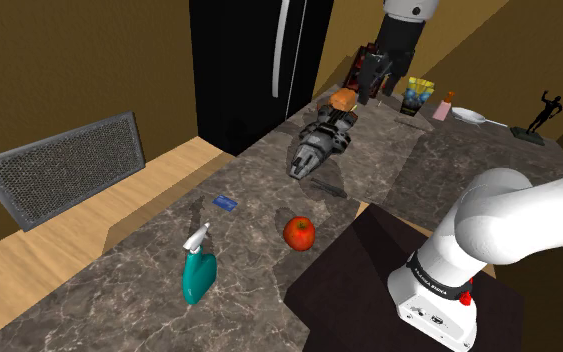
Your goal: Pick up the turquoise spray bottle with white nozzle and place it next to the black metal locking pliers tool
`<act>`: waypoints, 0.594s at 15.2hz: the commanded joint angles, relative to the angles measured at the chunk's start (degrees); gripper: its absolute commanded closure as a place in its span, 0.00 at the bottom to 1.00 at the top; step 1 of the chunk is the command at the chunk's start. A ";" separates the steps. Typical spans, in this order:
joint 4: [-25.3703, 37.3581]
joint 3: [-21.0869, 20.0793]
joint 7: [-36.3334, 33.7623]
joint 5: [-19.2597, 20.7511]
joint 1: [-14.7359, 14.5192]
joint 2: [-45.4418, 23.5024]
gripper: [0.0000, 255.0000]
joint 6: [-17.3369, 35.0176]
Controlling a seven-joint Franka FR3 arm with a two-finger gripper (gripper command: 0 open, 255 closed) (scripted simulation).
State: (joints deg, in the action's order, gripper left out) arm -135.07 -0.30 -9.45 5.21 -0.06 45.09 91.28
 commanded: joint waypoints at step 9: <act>-6.93 -11.52 -18.26 -7.85 -1.17 1.24 0.00 4.77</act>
State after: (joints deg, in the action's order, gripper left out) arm -141.25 -10.08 -25.00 -1.48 -1.06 46.98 94.74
